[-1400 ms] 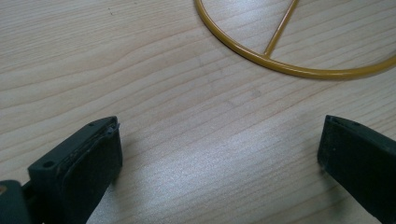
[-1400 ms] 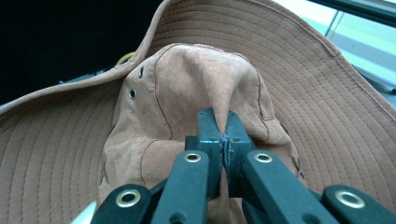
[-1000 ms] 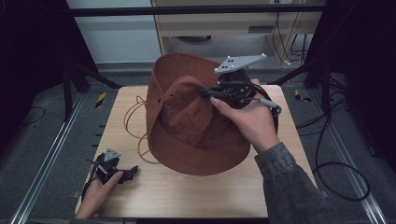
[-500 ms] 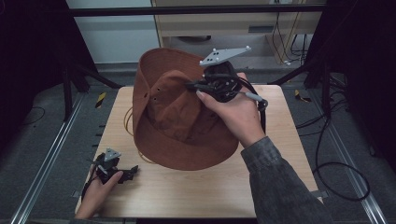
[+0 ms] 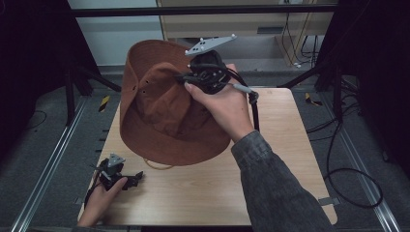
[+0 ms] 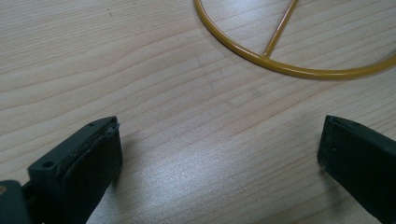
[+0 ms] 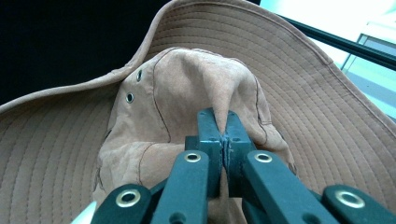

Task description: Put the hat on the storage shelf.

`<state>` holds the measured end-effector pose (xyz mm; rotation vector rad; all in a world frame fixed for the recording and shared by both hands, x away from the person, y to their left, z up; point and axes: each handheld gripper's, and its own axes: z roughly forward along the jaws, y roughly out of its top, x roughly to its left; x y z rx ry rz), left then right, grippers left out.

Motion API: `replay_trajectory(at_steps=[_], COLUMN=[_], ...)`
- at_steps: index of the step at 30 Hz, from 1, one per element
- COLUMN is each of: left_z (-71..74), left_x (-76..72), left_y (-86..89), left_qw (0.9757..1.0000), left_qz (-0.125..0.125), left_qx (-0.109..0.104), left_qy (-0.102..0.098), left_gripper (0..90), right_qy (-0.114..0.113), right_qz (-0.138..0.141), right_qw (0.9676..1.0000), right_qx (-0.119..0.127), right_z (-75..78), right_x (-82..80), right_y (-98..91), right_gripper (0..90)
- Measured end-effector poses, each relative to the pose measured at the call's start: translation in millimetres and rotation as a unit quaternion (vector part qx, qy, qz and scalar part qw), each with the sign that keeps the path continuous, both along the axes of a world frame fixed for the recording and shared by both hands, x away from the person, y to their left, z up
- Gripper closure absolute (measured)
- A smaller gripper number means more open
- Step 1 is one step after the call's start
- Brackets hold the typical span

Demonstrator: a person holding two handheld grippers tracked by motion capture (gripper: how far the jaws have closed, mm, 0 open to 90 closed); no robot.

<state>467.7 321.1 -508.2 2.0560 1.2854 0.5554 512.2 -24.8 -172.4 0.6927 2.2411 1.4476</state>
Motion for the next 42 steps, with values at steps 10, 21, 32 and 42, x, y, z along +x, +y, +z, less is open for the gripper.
replay_trajectory(at_steps=[10,21,32,42], left_z=[0.0,0.2,0.3,0.6], left_x=[0.3,0.4,0.2,0.4], left_y=[0.0,0.3,0.3,0.7], left_qw=[1.0,1.0,1.0,1.0], left_qz=[-0.001,-0.003,-0.003,-0.007], left_qx=[0.0,0.002,0.002,0.004], left_qy=[0.0,0.0,0.002,0.003], left_gripper=[0.0,0.0,0.0,0.0], right_qy=[0.014,0.02,0.025,0.028], right_qz=[-0.001,0.002,0.008,0.02], right_qw=[0.9998,0.9998,0.9996,0.9994], right_qx=[0.011,0.006,0.005,-0.006], right_z=[-3.9,-8.4,-15.4,-20.1], right_x=[12.6,26.2,34.8,37.4], right_y=[15.5,30.8,46.9,65.7], right_gripper=[89.2,89.2,89.2,89.2])
